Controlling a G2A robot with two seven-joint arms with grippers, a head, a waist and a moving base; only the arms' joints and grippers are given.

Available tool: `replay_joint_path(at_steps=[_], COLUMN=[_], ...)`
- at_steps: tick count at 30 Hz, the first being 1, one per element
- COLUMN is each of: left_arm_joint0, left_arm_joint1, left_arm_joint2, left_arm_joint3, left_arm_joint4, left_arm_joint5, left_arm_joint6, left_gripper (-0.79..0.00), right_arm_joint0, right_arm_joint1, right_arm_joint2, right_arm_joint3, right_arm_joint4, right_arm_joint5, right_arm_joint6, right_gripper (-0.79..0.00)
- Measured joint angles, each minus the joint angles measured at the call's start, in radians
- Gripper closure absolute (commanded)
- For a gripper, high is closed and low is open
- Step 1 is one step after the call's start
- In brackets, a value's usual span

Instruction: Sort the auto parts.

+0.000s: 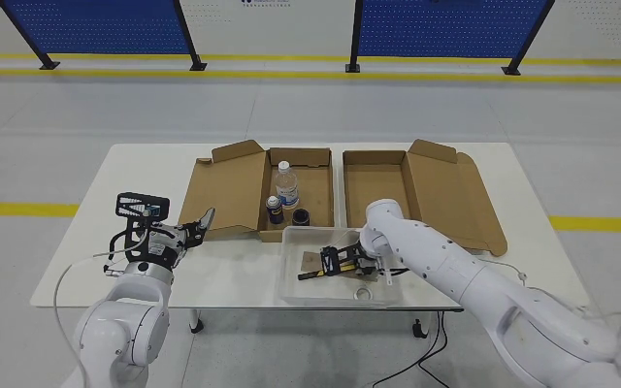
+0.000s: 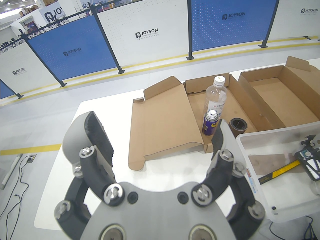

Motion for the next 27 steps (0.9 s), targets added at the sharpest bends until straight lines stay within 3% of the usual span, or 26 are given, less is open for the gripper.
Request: replay_joint_path(at_steps=[5,6,8,18,27], left_arm_joint0=[0.0,0.0,0.0,0.0,0.0], left_arm_joint1=[0.0,0.0,0.0,0.0,0.0], left_arm_joint2=[0.0,0.0,0.0,0.0,0.0], left_arm_joint3=[0.0,0.0,0.0,0.0,0.0], left_arm_joint4=[0.0,0.0,0.0,0.0,0.0], left_arm_joint5=[0.0,0.0,0.0,0.0,0.0], left_arm_joint6=[0.0,0.0,0.0,0.0,0.0], left_gripper=[-0.785,-0.785,-0.785,-0.785,-0.785], right_arm_joint0=[-0.004,-0.005,-0.009,-0.019,-0.044], right_arm_joint1=[-0.003,-0.003,-0.003,0.011,0.062], right_arm_joint2=[0.01,0.012,0.015,0.045,0.12], right_arm_joint3=[-0.011,-0.012,-0.019,-0.066,-0.166], right_arm_joint4=[0.022,0.026,0.033,0.056,0.068], right_arm_joint5=[0.004,0.006,0.009,0.037,0.079], right_arm_joint6=[0.016,0.018,0.025,0.045,0.064], right_gripper=[-0.095,-0.034,0.0,0.0,0.0])
